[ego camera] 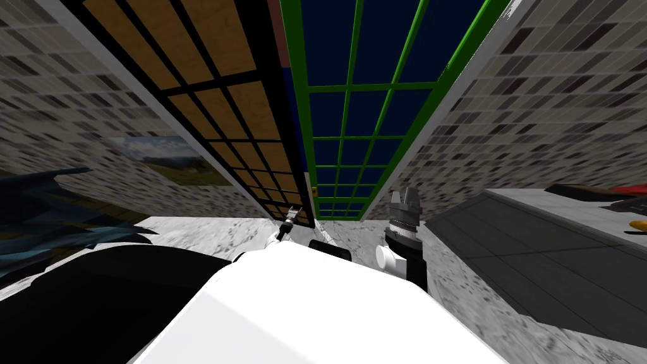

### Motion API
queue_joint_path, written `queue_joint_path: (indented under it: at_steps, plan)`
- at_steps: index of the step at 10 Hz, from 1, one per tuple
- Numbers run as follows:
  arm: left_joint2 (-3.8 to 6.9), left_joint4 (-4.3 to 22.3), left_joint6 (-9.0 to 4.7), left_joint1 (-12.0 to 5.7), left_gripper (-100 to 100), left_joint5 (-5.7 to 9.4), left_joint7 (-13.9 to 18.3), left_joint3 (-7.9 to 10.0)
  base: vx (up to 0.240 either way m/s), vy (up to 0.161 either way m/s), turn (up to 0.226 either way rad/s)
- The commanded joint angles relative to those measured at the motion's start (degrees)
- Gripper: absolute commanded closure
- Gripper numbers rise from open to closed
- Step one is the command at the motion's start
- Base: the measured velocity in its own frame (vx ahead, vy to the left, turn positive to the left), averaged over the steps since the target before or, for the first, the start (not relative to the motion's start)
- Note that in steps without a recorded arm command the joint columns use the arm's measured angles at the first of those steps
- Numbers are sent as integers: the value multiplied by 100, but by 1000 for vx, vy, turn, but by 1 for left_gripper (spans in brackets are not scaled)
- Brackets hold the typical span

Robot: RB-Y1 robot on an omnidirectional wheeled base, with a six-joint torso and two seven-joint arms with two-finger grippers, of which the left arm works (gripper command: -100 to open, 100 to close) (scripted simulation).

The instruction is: Pull the door open

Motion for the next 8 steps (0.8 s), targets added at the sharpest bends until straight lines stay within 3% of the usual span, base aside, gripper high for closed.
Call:
queue_joint_path:
  at_steps: [1, 4, 5, 6, 8]
  plan:
    - [50, -62, 0, 19, -100, 23, 60, 24, 107, -42, -111]
    - [80, -90, -28, -57, -100, 40, 86, 35, 175, -24, -79]
    - [63, -176, 8, 11, -100, 30, 98, 24, 83, -13, -12]
    - [63, -176, 8, 11, 100, 30, 98, 24, -10, 2, 13]
    - [63, -176, 8, 11, 100, 30, 98, 24, -27, 4, -10]
